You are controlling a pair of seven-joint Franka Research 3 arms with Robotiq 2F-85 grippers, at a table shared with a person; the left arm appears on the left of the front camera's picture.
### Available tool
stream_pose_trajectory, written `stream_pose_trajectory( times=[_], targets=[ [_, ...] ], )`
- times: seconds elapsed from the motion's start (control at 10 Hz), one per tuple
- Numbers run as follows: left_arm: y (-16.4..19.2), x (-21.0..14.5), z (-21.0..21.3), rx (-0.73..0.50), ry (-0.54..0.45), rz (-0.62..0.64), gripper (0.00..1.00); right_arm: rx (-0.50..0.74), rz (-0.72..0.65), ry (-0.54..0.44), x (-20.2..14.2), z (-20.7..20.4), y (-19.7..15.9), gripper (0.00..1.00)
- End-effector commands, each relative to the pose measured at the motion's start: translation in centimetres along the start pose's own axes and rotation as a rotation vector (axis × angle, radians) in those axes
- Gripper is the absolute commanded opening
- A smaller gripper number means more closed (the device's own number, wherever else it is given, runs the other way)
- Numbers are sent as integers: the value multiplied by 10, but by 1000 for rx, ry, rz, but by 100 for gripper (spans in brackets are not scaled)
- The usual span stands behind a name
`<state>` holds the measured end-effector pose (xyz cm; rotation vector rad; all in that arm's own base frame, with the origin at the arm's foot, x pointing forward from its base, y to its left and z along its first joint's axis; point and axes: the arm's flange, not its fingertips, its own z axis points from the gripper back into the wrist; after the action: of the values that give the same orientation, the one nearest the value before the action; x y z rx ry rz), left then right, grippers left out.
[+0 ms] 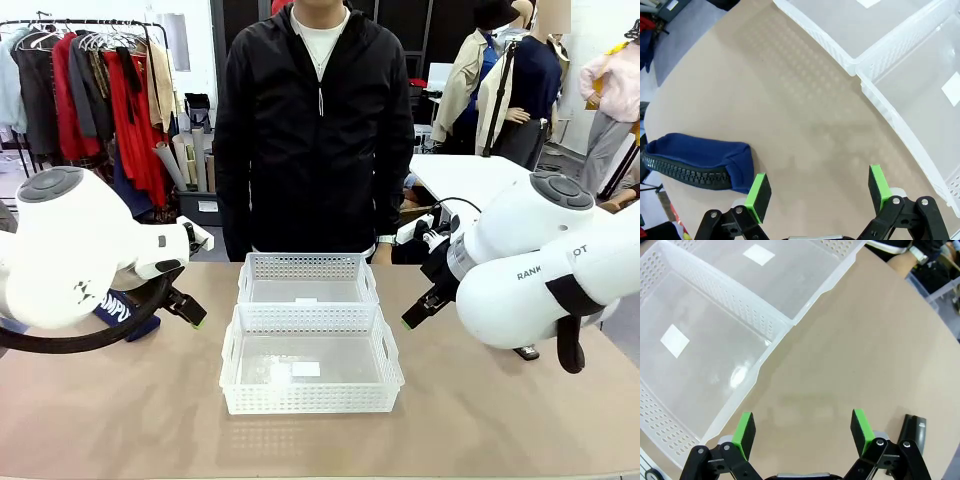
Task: Distribute items into two baskets.
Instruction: Pick up the Pencil pouch that the person points to.
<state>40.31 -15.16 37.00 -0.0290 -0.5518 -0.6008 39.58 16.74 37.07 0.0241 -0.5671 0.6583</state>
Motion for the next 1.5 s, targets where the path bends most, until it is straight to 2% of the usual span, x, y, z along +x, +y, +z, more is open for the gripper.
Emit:
stream_pose_trajectory(
  times=[0.0,0.5,0.6,0.9,1.2,1.3,1.4],
  targets=[
    [0,0,0,0,0,0,100,0,0,0,0,0,0,100],
    [0,0,0,0,0,0,100,0,0,0,0,0,0,100],
    [4,8,10,-13,-17,1,100,0,0,0,0,0,0,100],
    [28,31,28,-56,12,16,100,27,-78,-21,14,27,-28,100],
    [73,50,38,-240,109,25,100,150,-166,2,23,42,-78,100],
    [88,49,49,-358,104,21,100,194,-207,-12,19,51,-95,100],
    [107,46,60,-414,96,42,100,231,-248,-41,14,61,-112,100]
  ],
)
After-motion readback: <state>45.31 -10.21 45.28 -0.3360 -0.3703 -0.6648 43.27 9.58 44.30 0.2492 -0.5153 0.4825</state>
